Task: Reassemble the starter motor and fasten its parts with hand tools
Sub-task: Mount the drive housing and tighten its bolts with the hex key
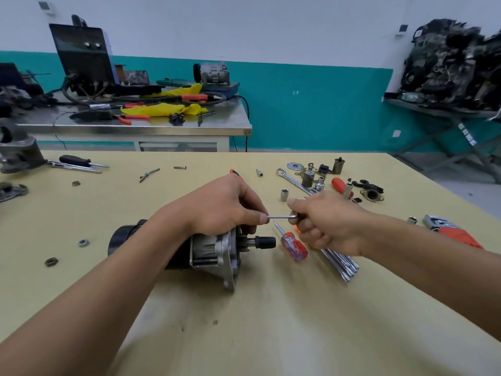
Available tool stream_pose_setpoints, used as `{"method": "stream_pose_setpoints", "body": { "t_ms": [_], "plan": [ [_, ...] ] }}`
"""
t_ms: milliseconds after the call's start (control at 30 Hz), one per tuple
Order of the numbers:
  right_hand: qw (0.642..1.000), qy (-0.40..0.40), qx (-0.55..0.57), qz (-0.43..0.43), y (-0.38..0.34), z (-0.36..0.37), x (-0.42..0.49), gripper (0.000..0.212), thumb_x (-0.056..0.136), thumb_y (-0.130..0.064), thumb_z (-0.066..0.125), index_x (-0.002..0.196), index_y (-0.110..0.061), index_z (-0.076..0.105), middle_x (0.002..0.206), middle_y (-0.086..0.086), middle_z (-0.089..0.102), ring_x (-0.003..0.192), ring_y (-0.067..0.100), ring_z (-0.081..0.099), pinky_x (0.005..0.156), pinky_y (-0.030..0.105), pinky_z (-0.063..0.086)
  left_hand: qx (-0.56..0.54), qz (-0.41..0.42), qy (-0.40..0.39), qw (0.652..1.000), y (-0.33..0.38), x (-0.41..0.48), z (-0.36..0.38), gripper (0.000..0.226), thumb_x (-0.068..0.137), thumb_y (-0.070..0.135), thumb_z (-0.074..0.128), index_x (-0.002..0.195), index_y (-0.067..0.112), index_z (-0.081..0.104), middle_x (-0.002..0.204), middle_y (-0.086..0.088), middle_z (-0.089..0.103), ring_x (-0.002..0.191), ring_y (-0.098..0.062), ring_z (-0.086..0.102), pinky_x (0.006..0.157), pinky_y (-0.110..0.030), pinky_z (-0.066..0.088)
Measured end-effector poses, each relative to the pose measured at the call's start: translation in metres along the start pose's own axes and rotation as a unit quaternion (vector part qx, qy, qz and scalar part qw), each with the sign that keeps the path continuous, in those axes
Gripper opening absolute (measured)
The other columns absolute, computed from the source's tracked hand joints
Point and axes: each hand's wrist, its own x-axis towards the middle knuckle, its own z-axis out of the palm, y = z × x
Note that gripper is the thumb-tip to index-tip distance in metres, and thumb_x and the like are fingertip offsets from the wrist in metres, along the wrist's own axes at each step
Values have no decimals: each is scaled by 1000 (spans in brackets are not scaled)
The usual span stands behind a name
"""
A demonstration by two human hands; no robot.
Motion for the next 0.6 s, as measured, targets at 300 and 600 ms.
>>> {"method": "stream_pose_setpoints", "body": {
  "t_ms": [300, 600],
  "plan": [
    [647, 105, -514, -553, 16, -36, -1, 44, 96, -45, 48, 100, -9, 73, 82, -1, 70, 70, 14, 61, 61, 20, 46, -2, 7, 0, 1000, 1, -3, -1, 17, 92, 21, 69, 77, 22, 78, 60, 5, 70, 54, -4, 57, 57, -9, 41],
    [882, 7, -318, -348, 20, -14, -11, 43, 101, -39, 47, 65, -18, 60, 49, -9, 52, 44, 6, 44, 48, 16, 36, -5, 3, 1, 1000, 0, 0, 0, 14, 88, 21, 74, 76, 23, 78, 64, 2, 72, 58, -6, 60, 60, -16, 48]
  ]
}}
